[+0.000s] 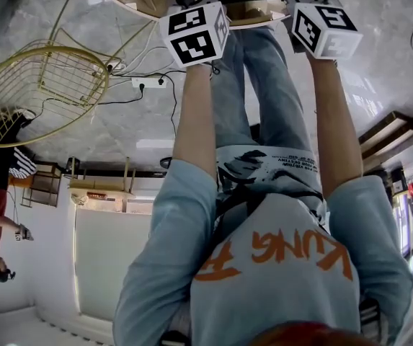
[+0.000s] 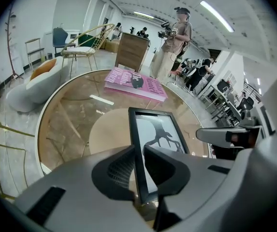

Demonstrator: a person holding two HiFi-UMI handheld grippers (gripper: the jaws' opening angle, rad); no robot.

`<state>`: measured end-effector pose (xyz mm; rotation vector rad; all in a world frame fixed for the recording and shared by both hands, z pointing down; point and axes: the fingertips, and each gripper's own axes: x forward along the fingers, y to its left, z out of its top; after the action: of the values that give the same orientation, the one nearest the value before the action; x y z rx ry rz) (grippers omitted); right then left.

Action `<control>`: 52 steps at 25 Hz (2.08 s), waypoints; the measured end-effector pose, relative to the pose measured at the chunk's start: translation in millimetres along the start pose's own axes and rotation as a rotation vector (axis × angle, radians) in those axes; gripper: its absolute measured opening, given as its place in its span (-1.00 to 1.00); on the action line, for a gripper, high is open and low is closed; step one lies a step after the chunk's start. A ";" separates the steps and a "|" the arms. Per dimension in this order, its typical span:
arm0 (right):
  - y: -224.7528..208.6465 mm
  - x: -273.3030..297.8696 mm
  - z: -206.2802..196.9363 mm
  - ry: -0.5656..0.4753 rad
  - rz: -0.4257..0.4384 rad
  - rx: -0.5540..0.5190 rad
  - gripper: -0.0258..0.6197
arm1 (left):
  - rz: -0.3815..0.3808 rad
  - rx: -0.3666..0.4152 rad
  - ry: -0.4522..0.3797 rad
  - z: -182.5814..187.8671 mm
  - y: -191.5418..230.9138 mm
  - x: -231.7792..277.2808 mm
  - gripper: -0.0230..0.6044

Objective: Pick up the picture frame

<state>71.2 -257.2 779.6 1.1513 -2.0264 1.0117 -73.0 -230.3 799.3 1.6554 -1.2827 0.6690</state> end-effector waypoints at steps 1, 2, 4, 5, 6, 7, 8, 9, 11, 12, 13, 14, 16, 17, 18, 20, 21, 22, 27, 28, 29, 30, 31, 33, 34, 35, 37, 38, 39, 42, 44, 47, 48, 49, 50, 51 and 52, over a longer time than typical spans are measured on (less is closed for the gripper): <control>0.9 5.4 -1.3 0.005 -0.002 -0.002 -0.73 | -0.001 -0.002 0.004 -1.3 4.5 2.7 -0.66; 1.3 10.2 -2.5 0.011 -0.004 -0.002 -0.72 | -0.001 -0.005 0.010 -2.4 8.1 5.2 -0.57; -0.4 16.4 -3.9 0.020 -0.007 -0.001 -0.69 | -0.005 -0.007 0.020 -3.2 10.0 9.5 -0.56; -2.4 18.2 -4.5 0.024 -0.010 -0.001 -0.67 | -0.008 -0.007 0.024 -3.0 8.7 11.4 -0.56; -4.7 19.7 -5.6 0.030 -0.013 -0.002 -0.64 | -0.011 -0.006 0.029 -2.8 6.9 13.3 -0.56; -7.1 21.2 -7.0 0.038 -0.016 -0.002 -0.63 | -0.014 -0.005 0.034 -2.7 5.0 15.3 -0.56; -9.4 23.0 -8.6 0.046 -0.019 -0.002 -0.61 | -0.015 -0.004 0.039 -2.6 3.5 17.5 -0.56; -11.7 25.2 -10.0 0.053 -0.021 0.000 -0.59 | -0.015 -0.003 0.044 -2.3 2.5 19.6 -0.56; -14.8 30.2 -12.2 0.065 -0.025 0.006 -0.56 | -0.013 -0.003 0.052 -1.6 2.9 22.9 -0.56; -15.6 33.1 -13.9 0.069 -0.027 0.011 -0.56 | -0.011 -0.003 0.056 -2.1 4.3 24.2 -0.56; -16.2 36.1 -16.1 0.074 -0.031 0.018 -0.56 | -0.012 -0.004 0.061 -3.5 5.9 25.8 -0.56; -16.8 38.9 -18.8 0.080 -0.038 0.027 -0.56 | -0.016 -0.005 0.067 -5.5 6.8 27.7 -0.56; -17.7 42.8 -23.2 0.100 -0.056 0.043 -0.56 | -0.027 0.000 0.078 -9.5 6.0 32.0 -0.56; -18.0 44.1 -24.2 0.110 -0.062 0.049 -0.56 | -0.029 0.006 0.083 -10.1 5.2 33.4 -0.56; -18.2 45.0 -24.2 0.115 -0.066 0.054 -0.56 | -0.027 0.011 0.087 -9.7 4.8 34.1 -0.56; -18.7 44.5 -21.7 0.118 -0.071 0.062 -0.56 | -0.022 0.013 0.098 -7.9 3.7 34.3 -0.57; -19.1 43.8 -20.6 0.119 -0.073 0.064 -0.56 | -0.020 0.013 0.104 -7.3 2.8 34.4 -0.57; -19.4 43.1 -20.0 0.118 -0.074 0.065 -0.56 | -0.019 0.013 0.109 -7.1 1.8 34.5 -0.57; -20.1 43.1 -20.9 0.118 -0.079 0.058 -0.56 | -0.027 0.001 0.105 -8.1 1.7 36.4 -0.56; -19.7 44.0 -21.9 0.119 -0.078 0.058 -0.58 | -0.027 0.000 0.106 -8.9 2.0 37.5 -0.56; -19.2 45.4 -22.9 0.120 -0.074 0.061 -0.59 | -0.028 -0.001 0.105 -9.3 2.3 38.6 -0.56; -18.6 46.9 -23.4 0.120 -0.071 0.065 -0.61 | -0.027 -0.005 0.104 -9.5 2.6 39.1 -0.56; -17.7 47.9 -23.6 0.121 -0.070 0.068 -0.61 | -0.026 -0.007 0.101 -9.4 3.1 39.0 -0.56; -15.8 48.7 -23.8 0.122 -0.073 0.078 -0.62 | -0.020 -0.007 0.095 -9.0 4.7 37.6 -0.56; -14.8 48.9 -24.1 0.122 -0.072 0.087 -0.63 | -0.013 -0.005 0.095 -9.2 5.8 36.6 -0.57; -14.0 48.8 -23.8 0.122 -0.071 0.095 -0.63 | -0.004 -0.002 0.096 -9.6 6.6 35.7 -0.58; -15.4 45.2 -18.7 0.125 -0.079 0.092 -0.65 | 0.017 0.005 0.095 -8.8 4.7 34.3 -0.60; -18.9 41.0 -15.2 0.126 -0.084 0.090 -0.66 | 0.021 0.005 0.094 -7.2 0.3 33.8 -0.62; -24.6 34.8 -12.2 0.126 -0.086 0.092 -0.68 | 0.020 -0.001 0.094 -5.0 -6.8 33.1 -0.64; -44.9 14.3 -5.7 0.110 -0.084 0.104 -0.70 | 0.012 -0.017 0.083 2.1 -32.0 32.8 -0.66; -51.5 4.5 -4.6 0.097 -0.087 0.101 -0.70 | 0.011 -0.001 0.069 3.9 -42.6 30.9 -0.67; -55.6 -22.8 -7.3 0.085 -0.088 0.108 -0.70 | 0.009 0.013 0.058 1.9 -64.4 14.1 -0.67; -58.4 -35.1 -6.2 0.080 -0.083 0.110 -0.70 | 0.007 0.015 0.053 3.1 -75.5 6.7 -0.67; -61.0 -46.8 -3.6 0.072 -0.078 0.110 -0.70 | 0.005 0.017 0.046 5.5 -86.2 -0.4 -0.67; -62.0 -56.5 -0.9 0.062 -0.074 0.110 -0.70 | 0.003 0.016 0.038 7.6 -94.2 -7.3 -0.67; -60.5 -63.4 0.7 0.053 -0.068 0.109 -0.70 | 0.002 0.014 0.031 8.7 -98.7 -14.0 -0.67; -56.9 -68.0 1.4 0.045 -0.062 0.105 -0.70 | 0.002 0.012 0.023 8.9 -100.0 -20.2 -0.67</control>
<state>152.0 -247.9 744.2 1.2268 -1.9099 1.1147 14.1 -224.4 745.7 1.6516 -1.2667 0.6957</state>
